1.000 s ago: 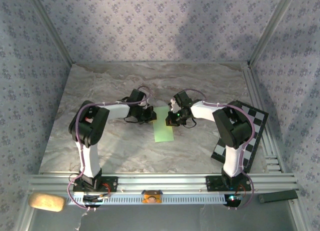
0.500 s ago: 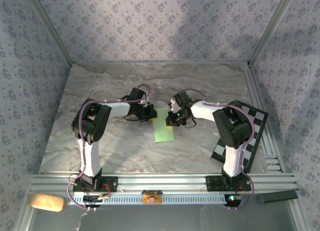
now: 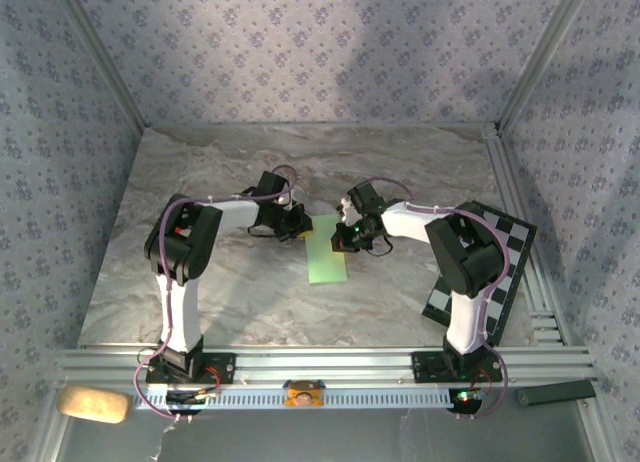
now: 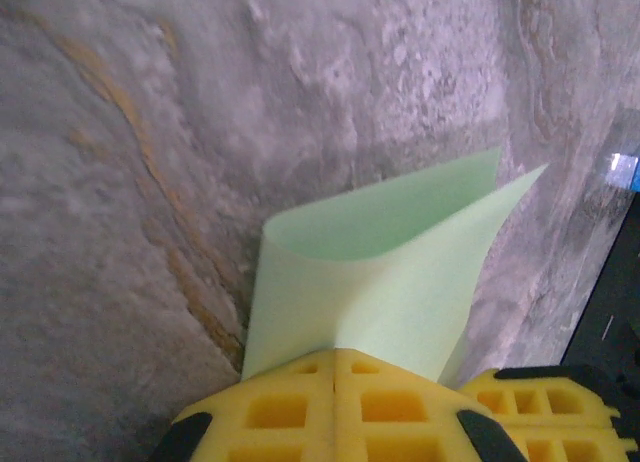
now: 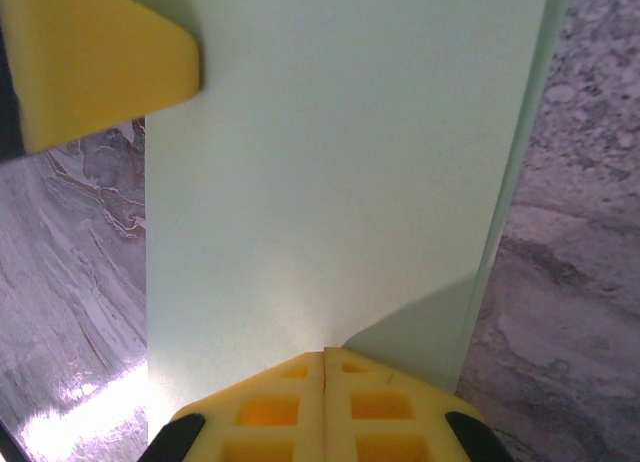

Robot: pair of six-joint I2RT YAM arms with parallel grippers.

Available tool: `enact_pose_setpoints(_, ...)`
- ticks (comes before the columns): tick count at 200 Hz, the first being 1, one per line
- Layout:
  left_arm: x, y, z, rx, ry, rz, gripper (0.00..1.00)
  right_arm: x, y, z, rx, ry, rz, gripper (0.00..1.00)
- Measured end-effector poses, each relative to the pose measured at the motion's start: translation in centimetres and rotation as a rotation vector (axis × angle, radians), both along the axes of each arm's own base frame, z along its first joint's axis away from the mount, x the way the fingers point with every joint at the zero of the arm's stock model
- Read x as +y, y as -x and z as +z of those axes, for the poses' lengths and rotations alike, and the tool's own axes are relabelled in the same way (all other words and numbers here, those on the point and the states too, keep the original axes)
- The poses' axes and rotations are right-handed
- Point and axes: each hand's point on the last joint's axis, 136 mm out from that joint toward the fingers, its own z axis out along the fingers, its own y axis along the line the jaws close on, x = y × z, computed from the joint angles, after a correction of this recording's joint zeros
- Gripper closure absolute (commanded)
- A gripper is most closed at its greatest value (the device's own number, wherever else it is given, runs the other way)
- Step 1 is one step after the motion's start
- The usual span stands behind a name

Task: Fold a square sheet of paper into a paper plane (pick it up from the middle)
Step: First fold the square sheet of paper in half at the center of the table.

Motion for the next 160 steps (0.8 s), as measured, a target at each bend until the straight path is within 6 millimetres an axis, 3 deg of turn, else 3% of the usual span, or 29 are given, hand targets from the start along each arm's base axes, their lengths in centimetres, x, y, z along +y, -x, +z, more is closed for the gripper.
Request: enact_pose_setpoints(160,0.6,-2.3,-0.1,0.079,-0.038,0.136,0.96,0.0,-0.2,0.0,-0.030,0.000,0.027,1.00)
